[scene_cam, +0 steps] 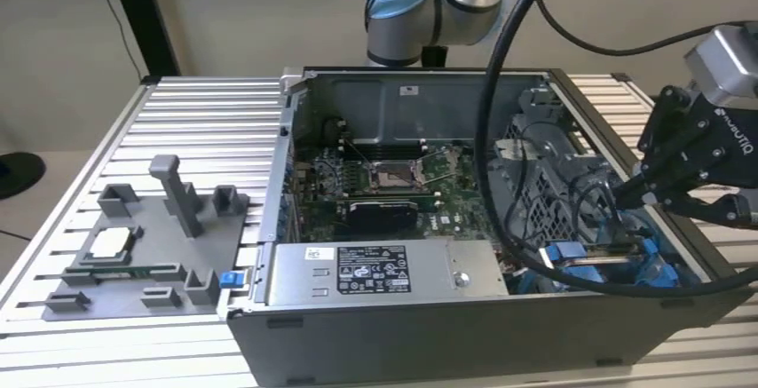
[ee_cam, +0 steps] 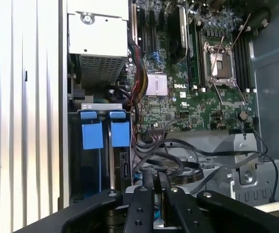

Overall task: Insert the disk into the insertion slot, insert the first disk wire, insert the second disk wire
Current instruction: 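Insert the second disk wire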

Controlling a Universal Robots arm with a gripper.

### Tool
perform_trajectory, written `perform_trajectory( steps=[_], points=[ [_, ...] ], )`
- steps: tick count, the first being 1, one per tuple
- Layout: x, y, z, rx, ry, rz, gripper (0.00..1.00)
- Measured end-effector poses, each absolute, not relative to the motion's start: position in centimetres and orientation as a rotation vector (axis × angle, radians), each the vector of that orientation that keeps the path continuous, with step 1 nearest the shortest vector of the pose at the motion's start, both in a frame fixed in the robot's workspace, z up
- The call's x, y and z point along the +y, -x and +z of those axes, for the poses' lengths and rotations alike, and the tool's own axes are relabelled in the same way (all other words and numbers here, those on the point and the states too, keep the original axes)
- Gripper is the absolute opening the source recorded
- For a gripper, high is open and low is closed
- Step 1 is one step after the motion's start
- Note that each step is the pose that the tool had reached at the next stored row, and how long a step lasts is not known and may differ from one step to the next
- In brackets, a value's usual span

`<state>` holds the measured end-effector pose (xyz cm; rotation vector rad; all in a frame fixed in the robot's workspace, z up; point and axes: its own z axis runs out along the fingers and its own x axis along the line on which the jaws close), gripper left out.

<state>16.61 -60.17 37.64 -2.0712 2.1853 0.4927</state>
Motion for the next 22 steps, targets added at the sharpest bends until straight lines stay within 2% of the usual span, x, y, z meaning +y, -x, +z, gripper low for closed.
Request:
perform_trajectory(
  steps=[13, 22],
  points=[
    [-60.3, -13.3, 37.6, 2.186, 2.07, 0.493, 0.0],
    [-61.0, -13.2, 36.2, 2.183, 2.069, 0.487, 0.0]
  ],
)
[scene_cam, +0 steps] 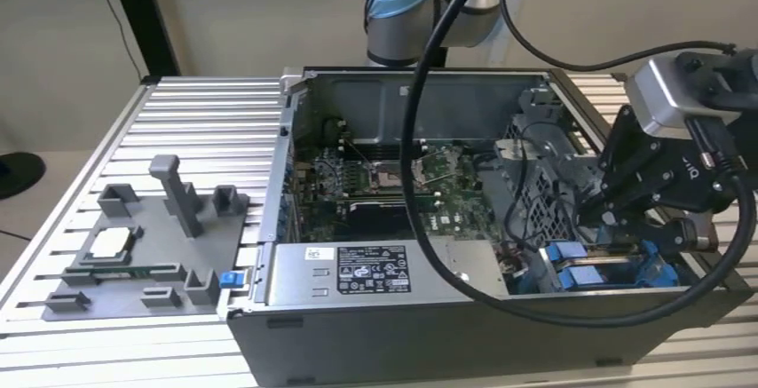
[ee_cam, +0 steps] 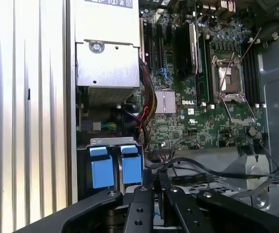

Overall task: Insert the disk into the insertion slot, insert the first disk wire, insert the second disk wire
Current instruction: 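Insert the second disk wire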

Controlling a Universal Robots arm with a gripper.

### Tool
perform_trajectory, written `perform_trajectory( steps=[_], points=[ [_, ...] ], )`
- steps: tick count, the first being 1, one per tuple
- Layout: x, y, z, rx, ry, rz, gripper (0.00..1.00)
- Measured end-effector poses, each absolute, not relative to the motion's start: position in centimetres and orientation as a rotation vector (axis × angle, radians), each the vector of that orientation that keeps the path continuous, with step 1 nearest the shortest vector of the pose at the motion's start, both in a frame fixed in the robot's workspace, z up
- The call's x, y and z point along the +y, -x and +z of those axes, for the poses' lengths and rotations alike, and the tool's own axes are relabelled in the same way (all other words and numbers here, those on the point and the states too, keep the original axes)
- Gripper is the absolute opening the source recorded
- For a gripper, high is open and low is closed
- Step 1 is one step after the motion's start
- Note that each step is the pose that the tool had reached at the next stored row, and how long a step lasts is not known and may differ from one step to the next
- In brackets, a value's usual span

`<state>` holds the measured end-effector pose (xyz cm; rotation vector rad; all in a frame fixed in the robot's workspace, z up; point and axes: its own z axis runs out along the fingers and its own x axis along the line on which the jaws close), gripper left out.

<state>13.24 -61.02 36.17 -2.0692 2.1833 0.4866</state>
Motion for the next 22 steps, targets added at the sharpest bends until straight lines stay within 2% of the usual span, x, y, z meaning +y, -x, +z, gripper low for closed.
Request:
perform_trajectory(
  steps=[10, 22],
  points=[
    [-61.18, -13.22, 35.56, 2.178, 2.067, 0.476, 0.0],
    [-61.18, -13.24, 35.1, 2.113, 2.052, 0.352, 0.0]
  ],
)
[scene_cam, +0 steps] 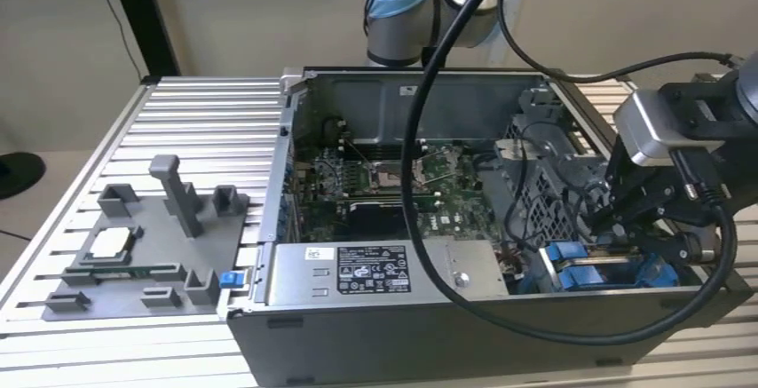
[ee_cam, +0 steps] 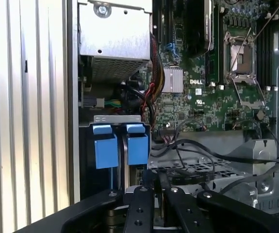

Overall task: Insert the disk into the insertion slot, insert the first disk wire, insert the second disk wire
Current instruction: 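Insert the second disk wire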

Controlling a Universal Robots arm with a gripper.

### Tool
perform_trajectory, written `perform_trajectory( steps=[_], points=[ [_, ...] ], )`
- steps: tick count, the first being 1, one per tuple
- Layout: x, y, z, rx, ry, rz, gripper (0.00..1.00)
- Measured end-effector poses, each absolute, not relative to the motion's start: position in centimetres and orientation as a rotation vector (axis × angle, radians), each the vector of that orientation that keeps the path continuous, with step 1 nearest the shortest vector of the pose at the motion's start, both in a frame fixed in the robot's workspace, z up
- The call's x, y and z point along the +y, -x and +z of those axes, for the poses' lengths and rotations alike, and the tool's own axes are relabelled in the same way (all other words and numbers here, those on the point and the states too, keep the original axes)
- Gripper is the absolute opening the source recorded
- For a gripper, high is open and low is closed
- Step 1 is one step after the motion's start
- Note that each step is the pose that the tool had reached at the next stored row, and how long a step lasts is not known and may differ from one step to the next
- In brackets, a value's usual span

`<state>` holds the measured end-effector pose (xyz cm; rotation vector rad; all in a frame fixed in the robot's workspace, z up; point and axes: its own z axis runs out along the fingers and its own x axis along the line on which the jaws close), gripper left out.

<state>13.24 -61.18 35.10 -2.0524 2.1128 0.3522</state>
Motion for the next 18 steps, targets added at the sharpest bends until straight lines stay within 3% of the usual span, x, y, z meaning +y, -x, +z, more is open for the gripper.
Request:
perform_trajectory(
  steps=[18],
  points=[
    [-61.18, -13.24, 34.95, 2.109, 2.054, 0.339, 0.0]
  ],
)
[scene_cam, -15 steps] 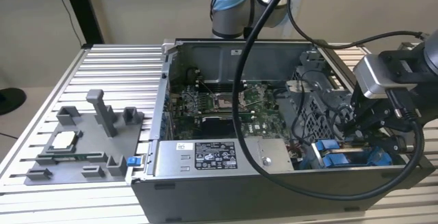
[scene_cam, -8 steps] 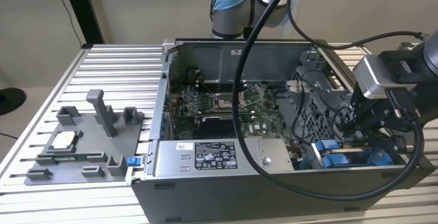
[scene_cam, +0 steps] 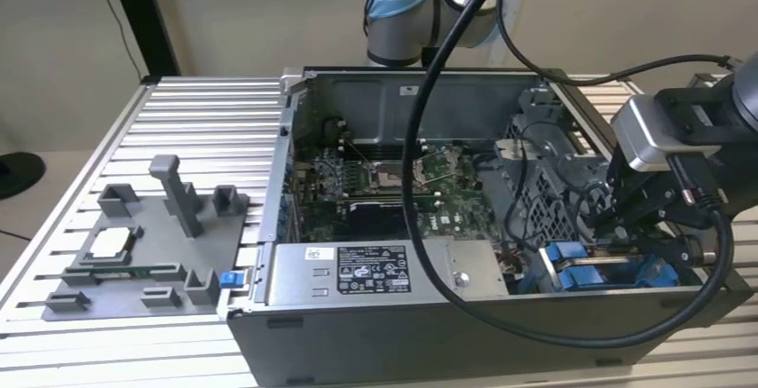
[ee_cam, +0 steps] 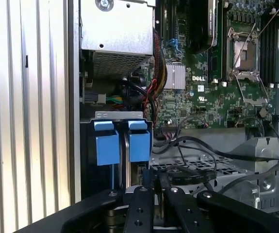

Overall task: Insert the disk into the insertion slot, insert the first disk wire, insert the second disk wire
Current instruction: 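Insert the second disk wire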

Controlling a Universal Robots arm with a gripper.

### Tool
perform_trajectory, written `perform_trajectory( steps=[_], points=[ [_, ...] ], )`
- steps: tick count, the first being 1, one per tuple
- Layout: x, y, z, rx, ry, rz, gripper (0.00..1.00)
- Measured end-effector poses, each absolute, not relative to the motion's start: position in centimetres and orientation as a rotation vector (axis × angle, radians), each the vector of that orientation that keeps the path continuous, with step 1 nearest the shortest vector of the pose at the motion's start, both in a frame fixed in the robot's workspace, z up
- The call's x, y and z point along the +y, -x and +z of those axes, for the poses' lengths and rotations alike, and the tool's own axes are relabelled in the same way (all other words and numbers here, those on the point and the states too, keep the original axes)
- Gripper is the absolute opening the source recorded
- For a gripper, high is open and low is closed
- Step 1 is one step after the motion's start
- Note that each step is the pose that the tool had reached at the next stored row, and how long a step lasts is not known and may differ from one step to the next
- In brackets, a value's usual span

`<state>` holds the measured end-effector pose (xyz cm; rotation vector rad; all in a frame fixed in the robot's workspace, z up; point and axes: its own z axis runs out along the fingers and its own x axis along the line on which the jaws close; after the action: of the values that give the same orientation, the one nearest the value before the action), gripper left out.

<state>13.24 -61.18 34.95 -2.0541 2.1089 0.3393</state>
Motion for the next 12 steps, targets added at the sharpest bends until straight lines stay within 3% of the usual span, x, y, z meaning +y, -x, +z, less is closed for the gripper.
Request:
perform_trajectory(
  steps=[12],
  points=[
    [-61.14, -13.21, 34.63, 2.111, 2.06, 0.302, 0.0]
  ],
)
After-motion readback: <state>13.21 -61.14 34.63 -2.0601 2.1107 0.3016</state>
